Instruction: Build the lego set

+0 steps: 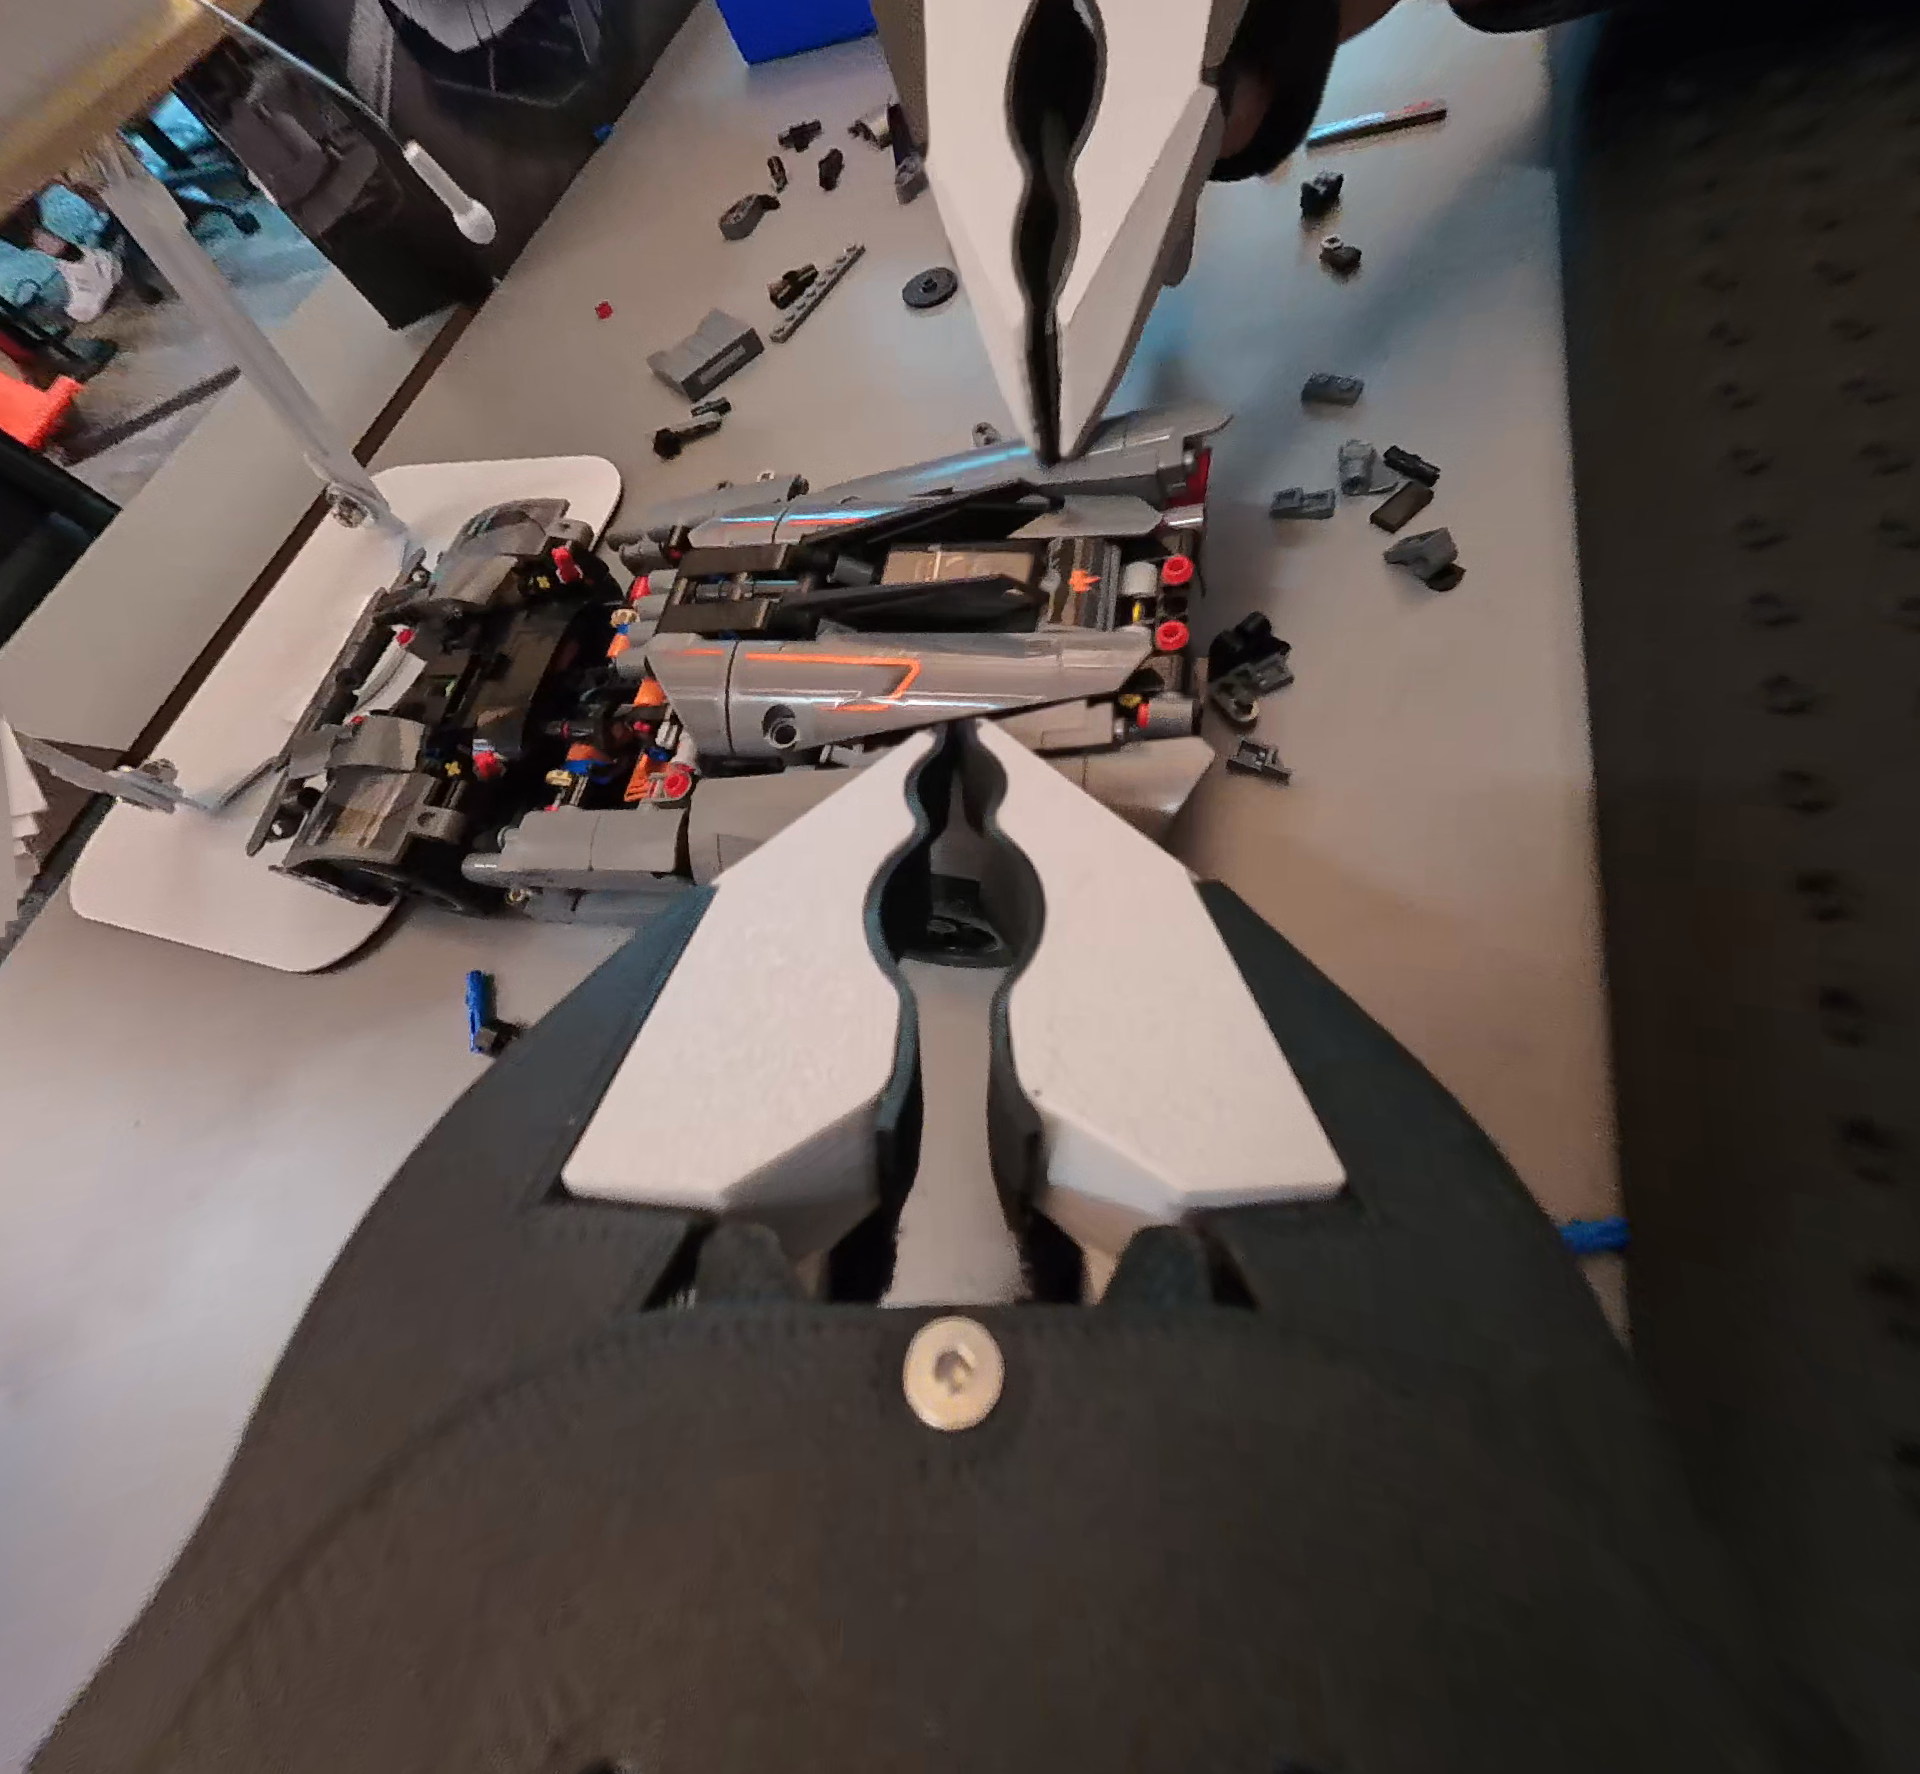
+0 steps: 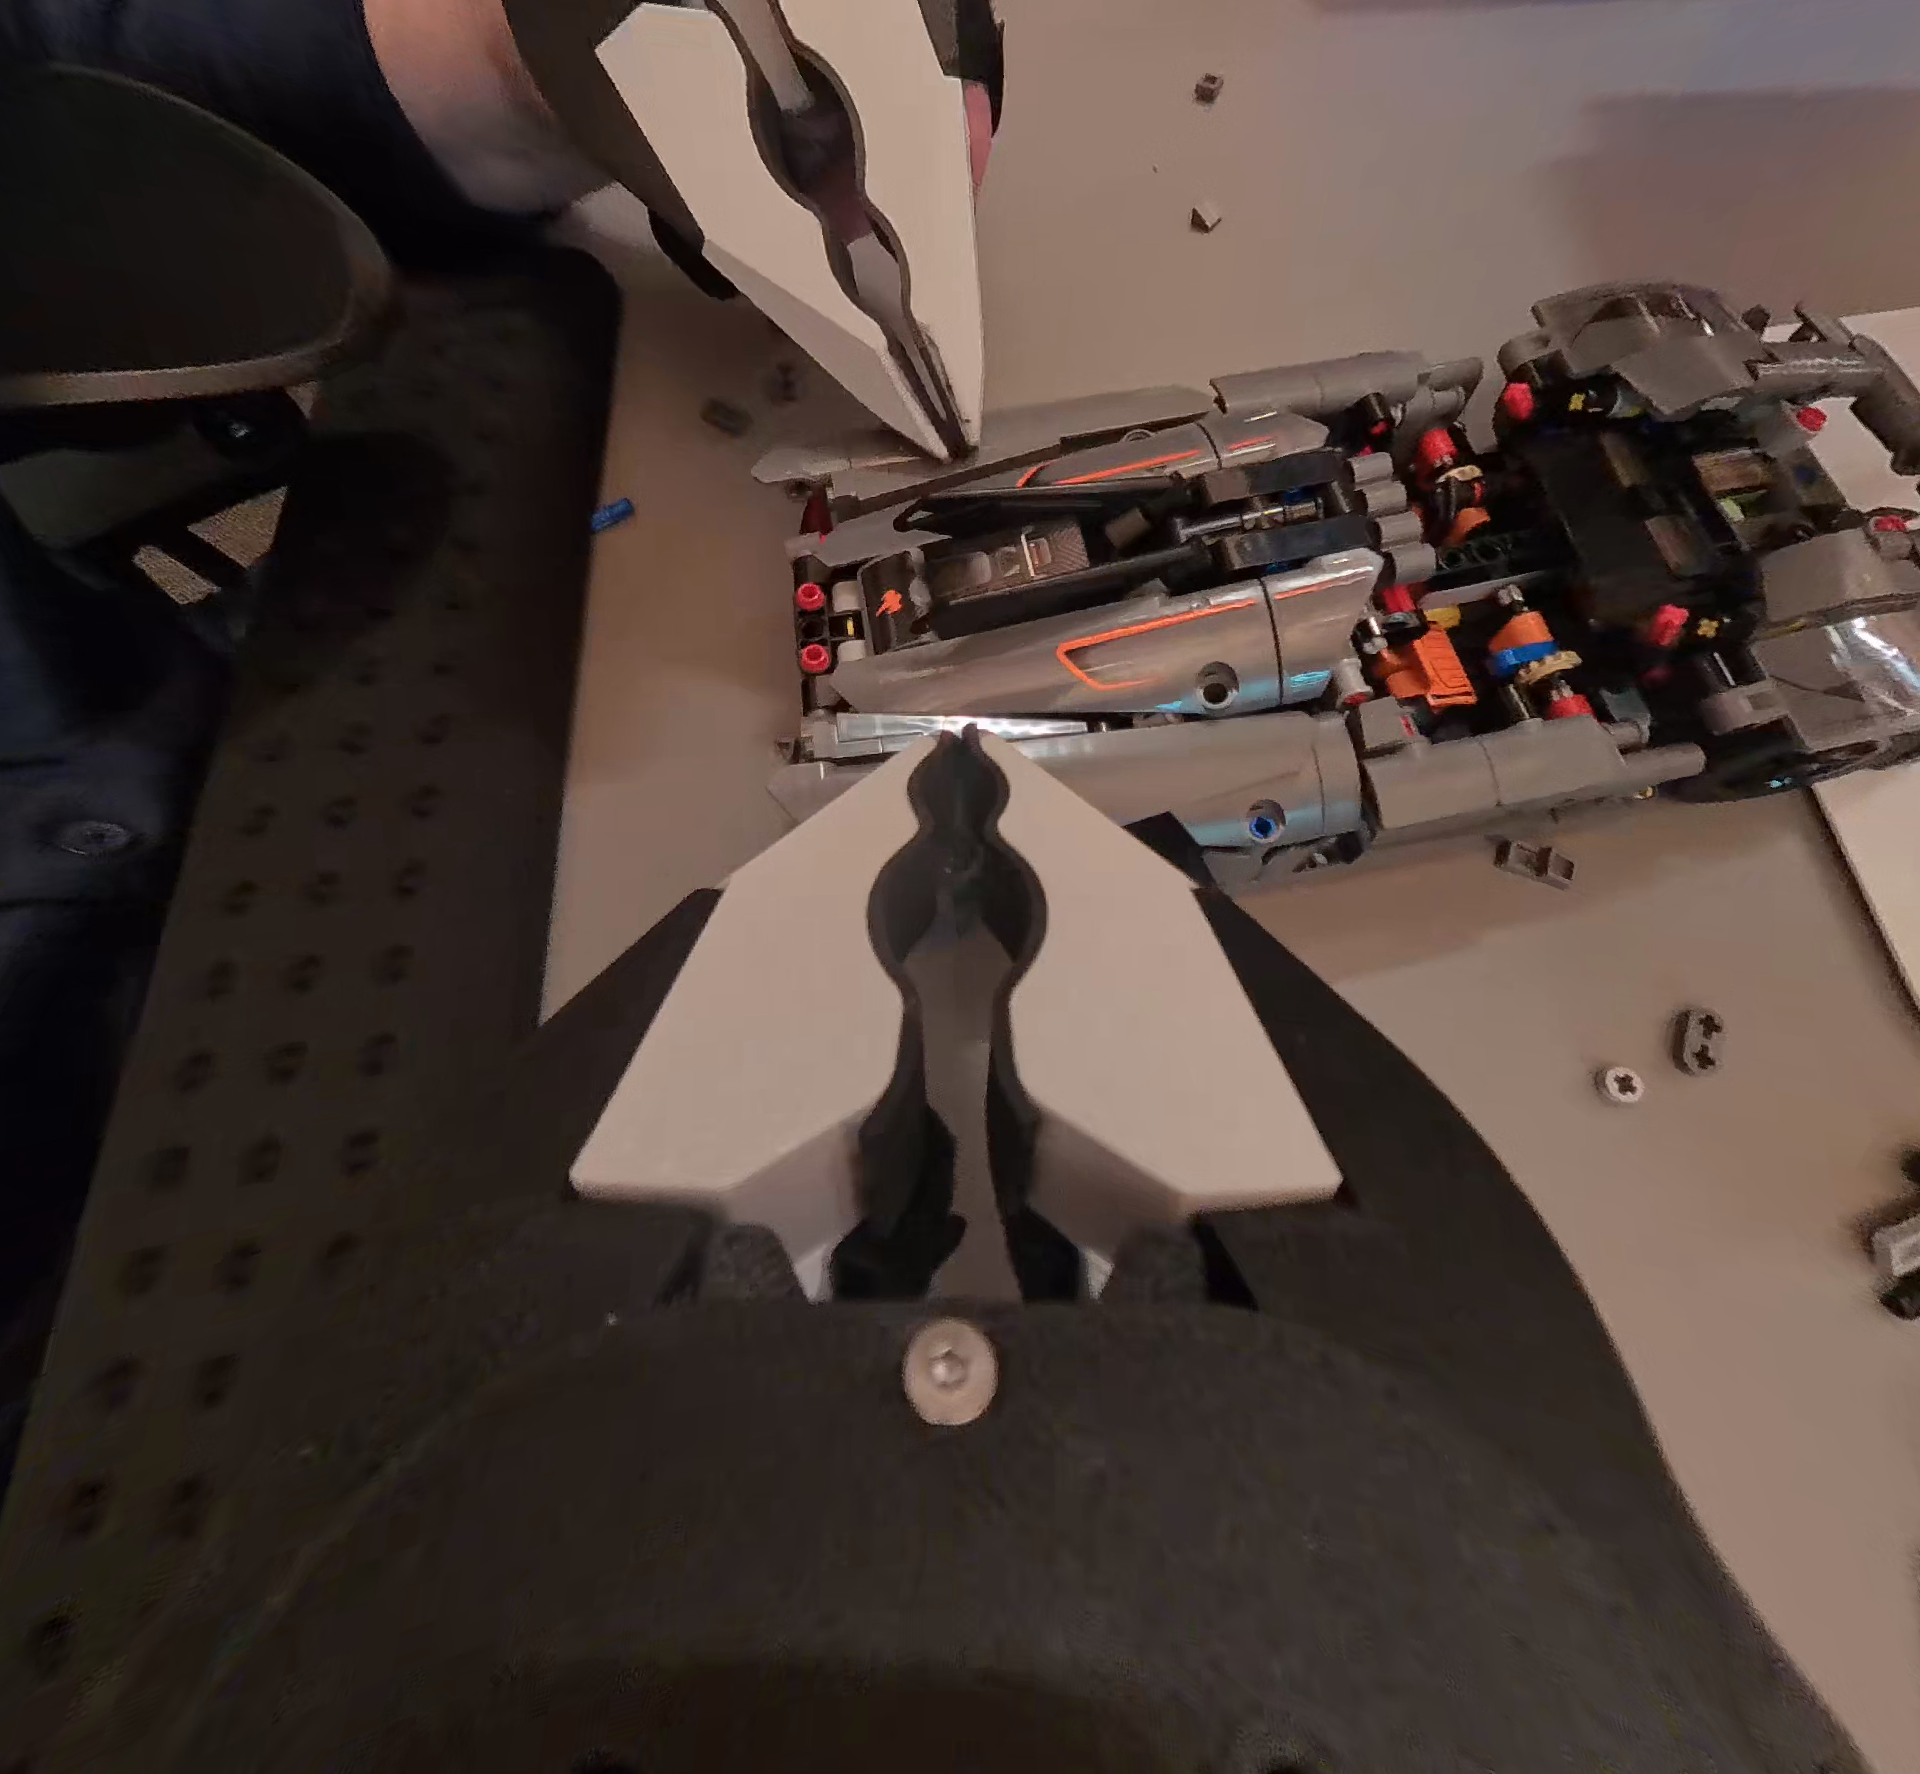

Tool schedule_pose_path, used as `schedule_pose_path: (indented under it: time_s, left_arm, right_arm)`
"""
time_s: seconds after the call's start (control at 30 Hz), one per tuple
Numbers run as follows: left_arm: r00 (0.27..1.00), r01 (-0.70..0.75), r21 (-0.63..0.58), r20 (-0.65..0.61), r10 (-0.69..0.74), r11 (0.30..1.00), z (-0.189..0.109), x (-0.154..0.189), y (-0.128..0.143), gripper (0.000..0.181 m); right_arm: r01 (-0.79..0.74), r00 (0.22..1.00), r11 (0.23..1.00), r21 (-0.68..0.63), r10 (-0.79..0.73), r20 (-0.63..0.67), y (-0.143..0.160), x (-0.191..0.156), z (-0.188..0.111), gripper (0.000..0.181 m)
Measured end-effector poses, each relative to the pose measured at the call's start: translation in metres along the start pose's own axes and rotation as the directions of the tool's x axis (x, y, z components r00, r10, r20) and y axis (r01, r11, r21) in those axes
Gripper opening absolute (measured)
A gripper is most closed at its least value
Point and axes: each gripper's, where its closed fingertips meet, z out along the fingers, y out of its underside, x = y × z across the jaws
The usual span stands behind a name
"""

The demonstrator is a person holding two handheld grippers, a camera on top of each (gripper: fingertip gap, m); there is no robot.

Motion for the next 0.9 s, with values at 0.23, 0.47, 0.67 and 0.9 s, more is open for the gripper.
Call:
schedule_pose_path:
  time_s: [0.23, 0.47, 0.67, 0.9]
  left_arm:
    - [0.983, 0.16, -0.038, 0.102, -0.155, 0.986, -0.013, -0.039, 0.017, 0.015]
    - [0.925, 0.379, -0.066, 0.036, -0.378, 0.923, -0.015, -0.042, 0.045, 0.011]
    - [0.916, 0.381, -0.194, -0.052, -0.397, 0.904, -0.009, -0.012, 0.06, 0.018]
    - [0.889, 0.386, -0.222, -0.169, -0.425, 0.895, -0.01, 0.02, 0.06, 0.032]
  right_arm:
    - [-0.151, 0.983, 0.987, 0.054, 0.156, -0.093, 0.002, 0.034, -0.018, 0.031]
    - [-0.429, 0.902, 0.903, 0.025, 0.428, 0.054, 0.021, 0.041, -0.007, 0.054]
    - [-0.356, 0.926, 0.933, -0.045, 0.359, 0.12, 0.035, 0.009, -0.011, 0.087]
    - [-0.253, 0.964, 0.962, -0.1, 0.259, 0.054, 0.049, -0.007, 0.003, 0.087]
